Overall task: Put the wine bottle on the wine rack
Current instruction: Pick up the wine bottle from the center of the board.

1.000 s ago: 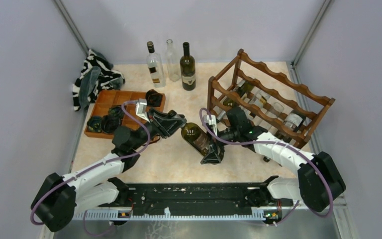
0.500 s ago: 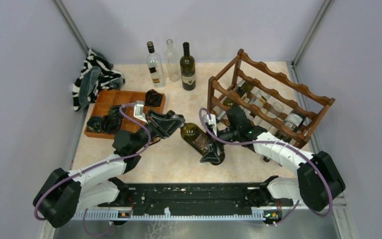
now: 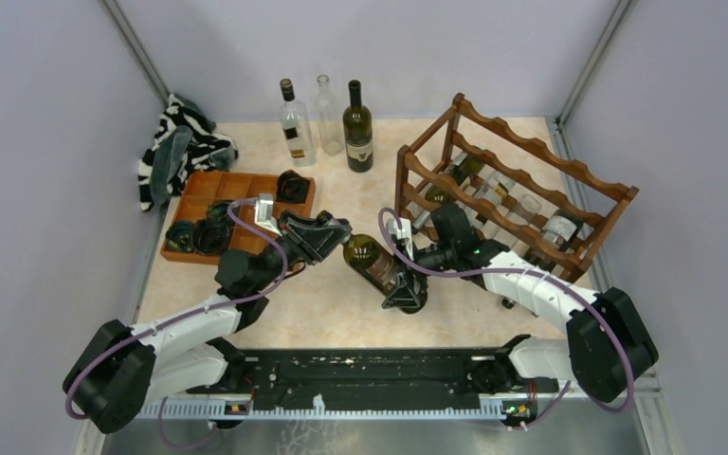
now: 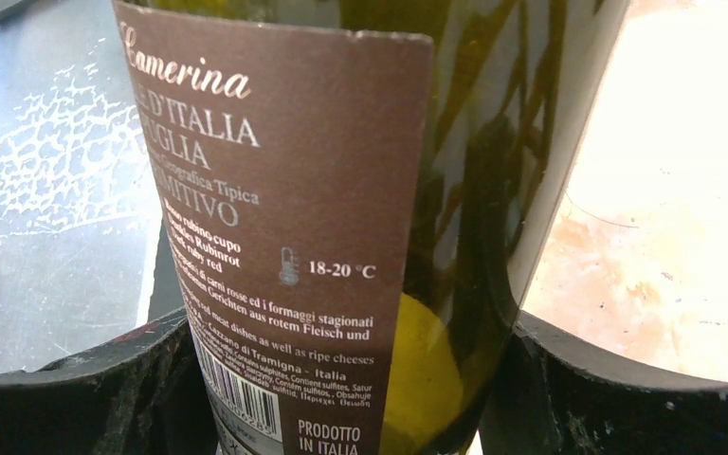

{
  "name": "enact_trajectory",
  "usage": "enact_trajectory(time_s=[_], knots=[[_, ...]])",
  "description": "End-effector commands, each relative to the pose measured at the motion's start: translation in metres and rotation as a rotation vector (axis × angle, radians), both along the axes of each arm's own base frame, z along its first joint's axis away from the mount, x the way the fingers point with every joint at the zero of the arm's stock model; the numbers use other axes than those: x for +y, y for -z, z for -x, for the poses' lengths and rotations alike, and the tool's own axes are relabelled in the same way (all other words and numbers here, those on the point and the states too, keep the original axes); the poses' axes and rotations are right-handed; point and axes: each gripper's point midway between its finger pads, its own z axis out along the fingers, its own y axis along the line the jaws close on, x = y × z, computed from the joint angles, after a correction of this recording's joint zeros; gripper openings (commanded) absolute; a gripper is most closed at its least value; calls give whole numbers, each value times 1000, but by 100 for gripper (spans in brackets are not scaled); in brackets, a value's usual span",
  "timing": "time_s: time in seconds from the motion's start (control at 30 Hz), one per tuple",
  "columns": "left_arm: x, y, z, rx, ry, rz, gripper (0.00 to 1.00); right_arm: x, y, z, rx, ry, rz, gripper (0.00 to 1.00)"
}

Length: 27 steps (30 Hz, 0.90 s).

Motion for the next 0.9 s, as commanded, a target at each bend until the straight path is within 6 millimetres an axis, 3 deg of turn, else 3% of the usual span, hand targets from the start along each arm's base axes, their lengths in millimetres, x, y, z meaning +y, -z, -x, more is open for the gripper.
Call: enact_trajectory(time_s=[0.0, 0.1, 0.27, 0.33, 0.4, 0.43, 0.53, 0.57, 0.8, 0.87], knots=[[15, -50, 9, -96, -13, 165, 0, 6, -17, -5, -87, -28, -40, 20], [14, -46, 7, -85, -19, 153, 0, 6, -18, -5, -88, -30, -33, 7], [12, -34, 3, -45, -27, 121, 15, 3, -18, -6, -92, -36, -20, 3], [12, -30, 2, -33, -30, 113, 17, 3, -19, -6, -92, -37, -17, 3], [13, -28, 3, -30, -28, 112, 11, 2, -17, -8, -91, -31, -12, 4], [13, -28, 4, -33, -27, 114, 6, 2, -16, -9, -86, -21, -5, 10], [16, -32, 7, -51, -28, 128, 0, 2, -11, -11, -68, -8, 13, 51], [16, -33, 8, -54, -26, 134, 0, 3, -10, -11, -56, -11, 13, 59], [17, -35, 8, -57, -24, 159, 0, 4, -7, -6, -8, -24, 8, 97], [18, -34, 8, -53, -27, 165, 0, 5, -7, -4, 3, -28, 2, 98]])
